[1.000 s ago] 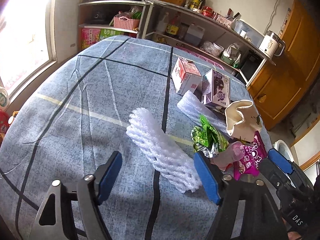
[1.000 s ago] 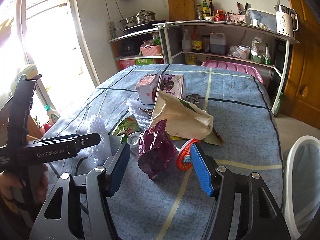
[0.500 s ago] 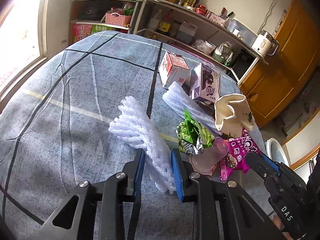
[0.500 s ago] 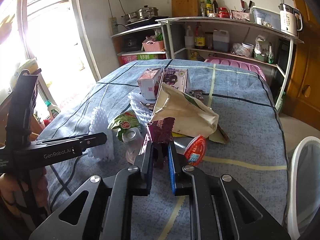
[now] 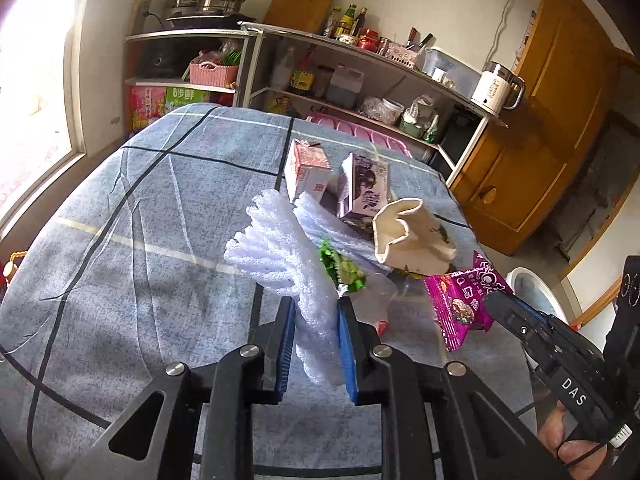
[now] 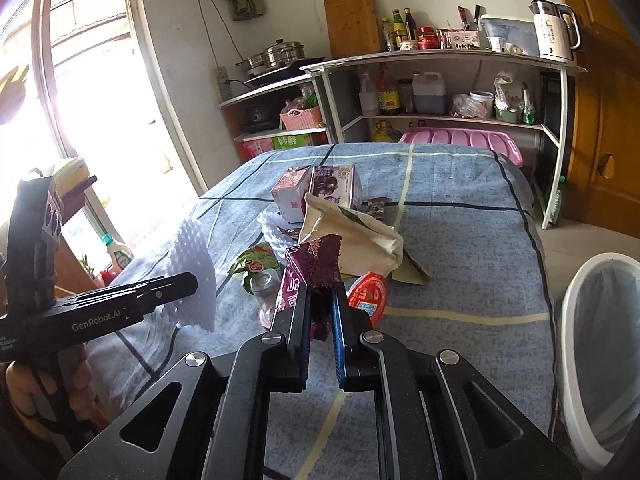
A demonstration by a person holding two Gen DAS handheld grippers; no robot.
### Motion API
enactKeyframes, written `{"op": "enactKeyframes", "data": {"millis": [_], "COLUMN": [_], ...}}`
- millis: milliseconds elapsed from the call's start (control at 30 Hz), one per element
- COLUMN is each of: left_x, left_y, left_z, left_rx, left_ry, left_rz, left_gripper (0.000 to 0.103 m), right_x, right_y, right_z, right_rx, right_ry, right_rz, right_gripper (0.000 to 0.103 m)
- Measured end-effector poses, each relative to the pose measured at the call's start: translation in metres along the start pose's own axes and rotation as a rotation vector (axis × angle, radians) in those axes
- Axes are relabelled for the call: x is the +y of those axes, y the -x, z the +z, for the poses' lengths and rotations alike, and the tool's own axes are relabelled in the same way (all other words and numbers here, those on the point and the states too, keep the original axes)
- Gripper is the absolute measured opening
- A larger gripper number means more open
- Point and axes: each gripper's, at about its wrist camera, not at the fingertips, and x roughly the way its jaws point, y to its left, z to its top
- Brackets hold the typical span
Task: Collect trash
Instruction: 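Carry the foam net with the left tool into the bin while the right tool drops the purple bag there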
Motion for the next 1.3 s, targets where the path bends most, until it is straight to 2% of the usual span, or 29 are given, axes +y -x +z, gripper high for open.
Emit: {"op": "enactKeyframes", "data": {"millis": [200, 367, 833, 1100, 1200, 1300], "left_x": [-0.043, -0.082, -0.220, -0.297, -0.313, -0.330], "left_y": [0.019, 0.017, -0.033, -0.065, -0.081, -0.097], "left_z": [0.007, 0.011, 0.005, -0.016, -0.026, -0.039], "left_rx": [-0.044, -0.043, 0.070, 0.162, 0.205, 0.249], "left_ry": [-0.087, -0.151, -0.339, -0.431, -0.456, -0.484], "left_rz": [-0.081, -0.143, -0.385, -0.492, -0.502, -0.481], "left_gripper": [0.021, 0.021, 0.022, 0.022, 0.022, 0.022], "right_x": [-0.020, -0.047, -0.145, -0.195, -0.209, -0.221], "right_y": [0.036, 0.068, 0.146, 0.159, 0.158, 0.156], "right_z": [0.003, 0.006, -0.015, -0.039, -0.046, -0.053], "right_rx": [-0.058, -0.104, -0.149, -0.093, -0.064, -0.032], "right_ry": [-0.039, -0.078, -0.221, -0.290, -0.306, -0.318], "right_rz": [-0.040, -0.115, -0.357, -0.457, -0.476, -0.489], "right_gripper": [0.010, 0.010, 0.010, 0.010, 0.010, 0.010]}}
